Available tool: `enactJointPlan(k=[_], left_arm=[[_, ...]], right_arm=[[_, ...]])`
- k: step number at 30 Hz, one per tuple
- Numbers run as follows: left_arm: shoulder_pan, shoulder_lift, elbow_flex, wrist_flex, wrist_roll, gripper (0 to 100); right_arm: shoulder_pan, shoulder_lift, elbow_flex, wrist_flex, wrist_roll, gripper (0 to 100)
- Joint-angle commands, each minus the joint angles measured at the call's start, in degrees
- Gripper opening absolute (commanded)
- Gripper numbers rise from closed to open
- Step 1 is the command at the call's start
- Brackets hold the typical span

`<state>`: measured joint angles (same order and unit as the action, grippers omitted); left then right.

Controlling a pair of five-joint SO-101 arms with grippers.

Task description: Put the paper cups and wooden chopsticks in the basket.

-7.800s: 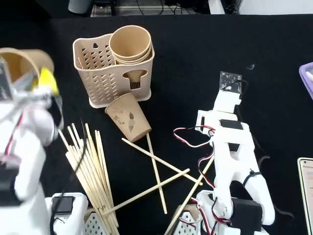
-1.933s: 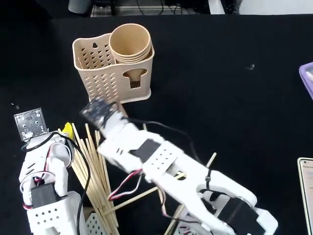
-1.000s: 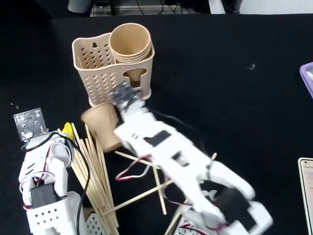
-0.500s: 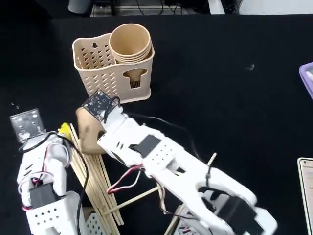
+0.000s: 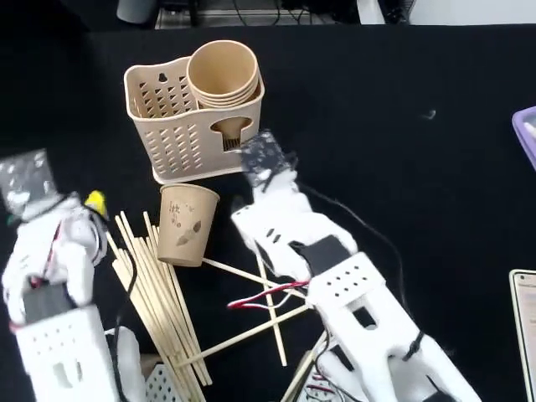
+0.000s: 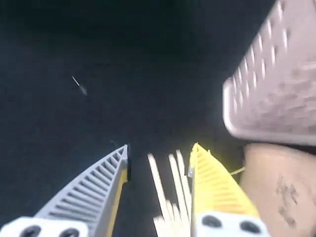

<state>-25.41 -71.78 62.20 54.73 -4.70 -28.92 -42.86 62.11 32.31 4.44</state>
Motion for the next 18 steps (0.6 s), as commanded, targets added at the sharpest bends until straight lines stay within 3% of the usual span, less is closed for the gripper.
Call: enactJointPlan(k=[1, 8, 13, 18], left_arm=[[6.02, 19.43, -13.05, 7.30, -0.88, 20], [12.79, 22.95, -14.64, 8.70, 2.64, 21], [10.86, 17.93, -7.43, 7.74, 2.55, 21], [8.13, 10.46, 3.56, 0.79, 2.37, 21]], right_arm=[[1.93, -1.71, 4.00, -13.80, -0.62, 24.0], [1.58, 9.54, -2.59, -17.49, -0.62, 24.0], [1.41, 20.09, -8.66, -20.04, -2.02, 24.0], [0.70, 25.63, -11.82, -20.40, -7.12, 24.0]])
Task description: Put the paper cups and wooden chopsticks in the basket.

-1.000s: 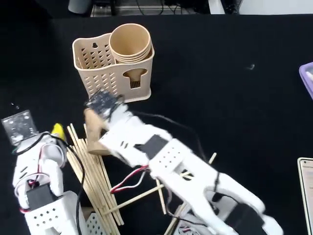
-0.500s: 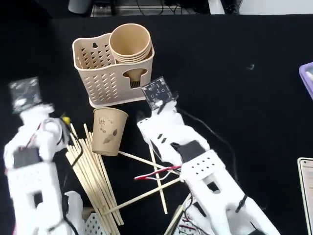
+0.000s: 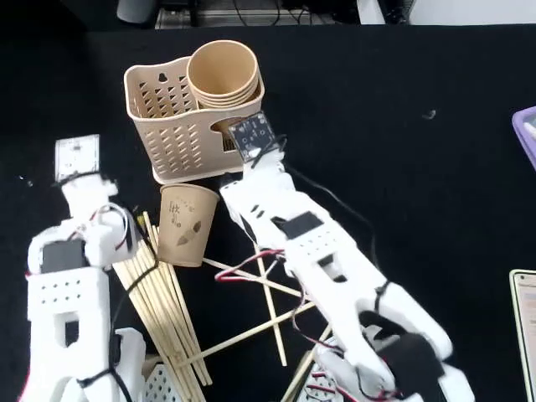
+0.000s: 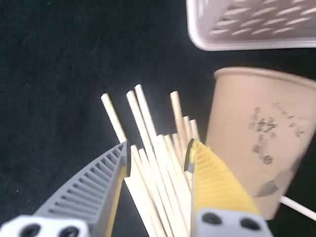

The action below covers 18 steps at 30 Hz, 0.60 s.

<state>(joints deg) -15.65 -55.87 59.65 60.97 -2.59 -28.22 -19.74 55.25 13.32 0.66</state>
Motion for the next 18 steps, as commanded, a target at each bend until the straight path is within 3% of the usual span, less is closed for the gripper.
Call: enactJointPlan(k=[1, 10, 18], left_arm=[[-1.54, -6.86, 8.57, -7.12, 0.44, 21], [-4.26, -17.58, 16.22, -9.05, 0.18, 21], [-5.14, -21.45, 16.92, -6.59, 0.18, 21]], right_arm=[[-0.79, 3.21, -5.49, -1.41, -3.69, 24.0], [-8.97, 4.62, -6.46, -1.41, -4.04, 24.0], [-9.85, 4.09, -6.02, -0.62, -3.78, 24.0]])
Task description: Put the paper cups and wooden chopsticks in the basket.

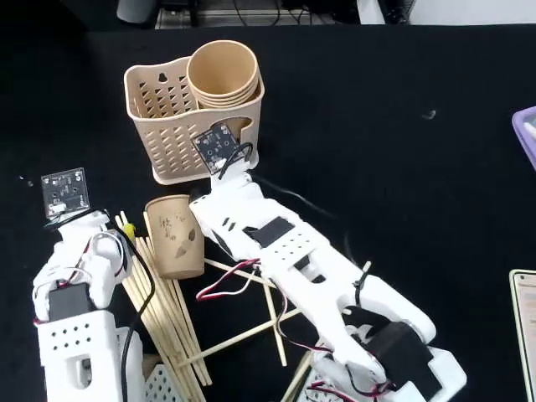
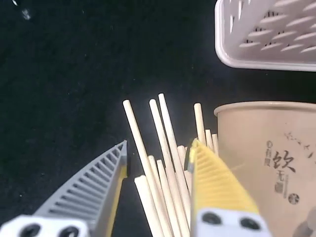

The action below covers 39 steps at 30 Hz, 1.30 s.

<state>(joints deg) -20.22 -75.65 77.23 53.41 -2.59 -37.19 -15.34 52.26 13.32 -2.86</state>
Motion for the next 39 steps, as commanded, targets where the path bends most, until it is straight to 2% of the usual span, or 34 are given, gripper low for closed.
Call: enactJointPlan(k=[1, 10, 16, 20, 23, 26, 29, 32, 36, 39], left_arm=[[-0.57, -2.02, -0.57, 1.14, 0.18, 21], [-0.57, -2.55, -0.57, 1.14, 0.18, 21], [-0.66, -2.20, -0.48, 1.32, 0.18, 20], [-0.66, -2.55, -0.75, 0.26, 0.53, 20], [-0.92, -2.02, -1.19, -3.78, 0.62, 20], [-1.45, -1.93, -3.30, -5.19, 1.49, 21], [0.84, -0.88, -9.01, -1.14, 0.62, 21], [5.14, 4.75, -17.80, 5.63, -4.13, 21], [8.57, 20.04, -30.20, 13.19, -4.66, 21], [12.00, 33.05, -41.63, 20.48, -7.12, 21]], right_arm=[[-0.88, -0.31, -3.03, 0.62, -0.18, 24.0], [-6.24, -1.63, -3.65, 13.71, -0.09, 24.0], [-6.77, -12.35, -4.88, 20.31, -0.09, 24.0], [-9.41, -18.51, -3.21, 20.84, -0.35, 24.0], [-11.08, -20.00, -0.57, 19.52, -0.53, 24.0], [-10.73, -21.76, 1.80, 19.34, -0.09, 24.0], [-3.87, -25.19, 2.68, 21.63, 1.93, 24.0], [6.51, -29.49, 2.95, 26.55, 7.65, 24.0], [17.76, -33.19, 4.18, 34.11, 9.14, 24.0], [22.95, -33.63, 9.10, 33.41, 9.05, 24.0]])
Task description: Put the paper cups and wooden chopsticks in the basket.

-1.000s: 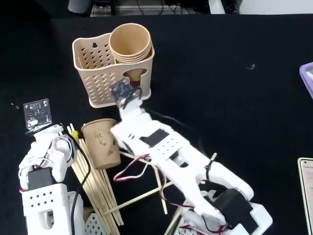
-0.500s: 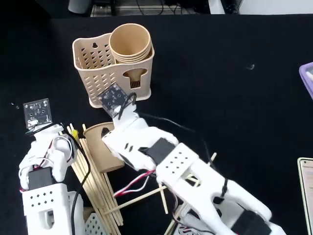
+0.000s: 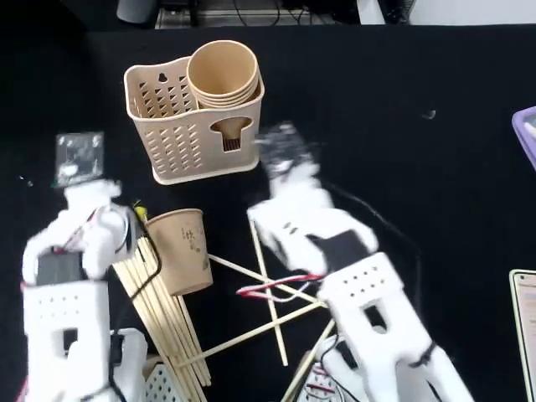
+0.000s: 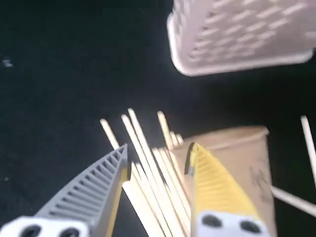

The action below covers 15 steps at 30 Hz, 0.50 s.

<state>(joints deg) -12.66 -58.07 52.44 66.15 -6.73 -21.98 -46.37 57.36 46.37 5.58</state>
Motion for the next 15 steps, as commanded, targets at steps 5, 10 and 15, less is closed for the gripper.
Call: enactJointPlan(k=[5, 10, 15], left_arm=[[8.48, 32.35, -35.47, 19.34, -19.78, 21], [9.54, 43.16, -46.55, 26.46, -30.77, 21], [9.89, 51.08, -48.84, 26.90, -37.54, 21]], right_arm=[[8.62, -2.77, 13.05, -8.62, 0.62, 24.0], [8.70, -3.03, 14.46, -10.81, 0.62, 24.0], [8.70, -3.03, 14.46, -10.64, 0.62, 24.0]])
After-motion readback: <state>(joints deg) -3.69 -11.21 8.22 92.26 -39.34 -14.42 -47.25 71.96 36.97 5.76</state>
